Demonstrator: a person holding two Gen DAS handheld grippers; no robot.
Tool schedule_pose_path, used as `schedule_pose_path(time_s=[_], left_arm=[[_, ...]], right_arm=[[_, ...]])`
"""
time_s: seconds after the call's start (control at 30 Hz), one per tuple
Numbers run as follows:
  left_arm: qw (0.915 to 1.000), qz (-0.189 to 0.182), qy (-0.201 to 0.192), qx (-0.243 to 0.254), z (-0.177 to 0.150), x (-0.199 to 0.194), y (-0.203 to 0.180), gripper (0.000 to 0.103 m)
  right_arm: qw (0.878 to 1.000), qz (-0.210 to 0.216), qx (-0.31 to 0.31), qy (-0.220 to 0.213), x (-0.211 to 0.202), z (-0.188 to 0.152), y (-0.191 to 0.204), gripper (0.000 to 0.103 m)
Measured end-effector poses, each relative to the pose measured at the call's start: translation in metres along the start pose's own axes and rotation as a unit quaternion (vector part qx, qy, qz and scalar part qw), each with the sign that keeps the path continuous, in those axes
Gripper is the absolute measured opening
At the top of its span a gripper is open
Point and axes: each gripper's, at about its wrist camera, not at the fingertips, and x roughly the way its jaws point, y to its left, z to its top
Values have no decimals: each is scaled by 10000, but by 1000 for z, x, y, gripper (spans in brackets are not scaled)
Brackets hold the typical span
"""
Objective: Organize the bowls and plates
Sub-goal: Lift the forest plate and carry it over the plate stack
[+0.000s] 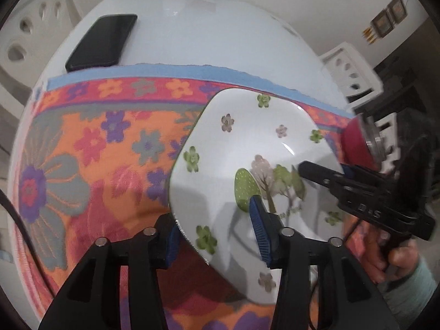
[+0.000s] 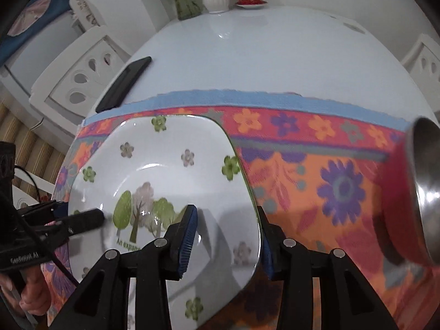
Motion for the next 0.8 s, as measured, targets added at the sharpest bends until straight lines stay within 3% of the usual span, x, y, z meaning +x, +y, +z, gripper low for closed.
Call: schedule_pose_path(time_s=[0.07, 0.23, 0.5, 0.8], left_arm=[[9997, 153, -87, 143, 2, 0, -6, 42], [9990, -50, -343, 284, 4, -18, -18, 42], [9955, -177, -821, 428, 7, -81, -37, 42], [9904, -251, -1282, 448, -32, -159, -55, 42]], right_arm=[[10000, 54, 24, 24, -1, 1, -2, 39], [9997, 132, 11, -187, -25, -3, -7, 39], [9981, 111, -166, -582, -91, -8, 8, 39], [9967, 74, -82, -810, -169, -52, 51, 39]])
